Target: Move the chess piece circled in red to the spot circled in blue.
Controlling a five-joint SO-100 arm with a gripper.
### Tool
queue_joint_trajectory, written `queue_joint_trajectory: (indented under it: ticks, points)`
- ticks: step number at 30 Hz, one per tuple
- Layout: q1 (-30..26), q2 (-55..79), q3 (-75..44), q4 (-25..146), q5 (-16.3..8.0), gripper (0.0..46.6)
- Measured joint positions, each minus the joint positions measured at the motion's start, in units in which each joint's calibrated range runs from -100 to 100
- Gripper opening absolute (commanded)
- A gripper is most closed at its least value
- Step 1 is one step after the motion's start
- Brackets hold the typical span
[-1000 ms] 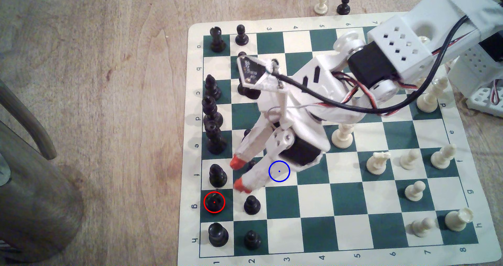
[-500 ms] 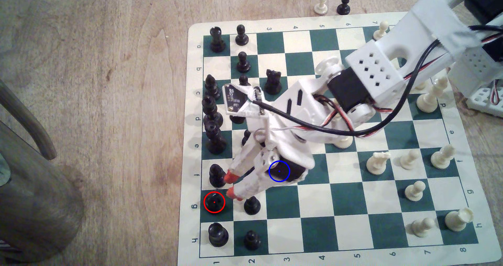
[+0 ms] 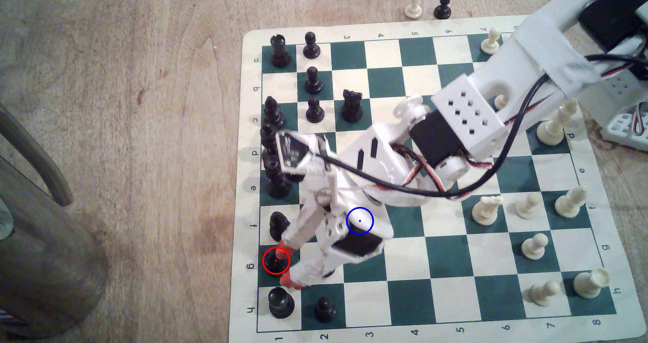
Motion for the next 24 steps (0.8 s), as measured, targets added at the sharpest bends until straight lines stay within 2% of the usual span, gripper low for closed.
queue_joint_trajectory:
  ticks: [15, 24]
  points:
    - [0.88, 1.68, -2.80, 2.55, -0.24, 11.5]
    - [-0.59, 1.68, -7.77, 5.58, -0.29, 11.5]
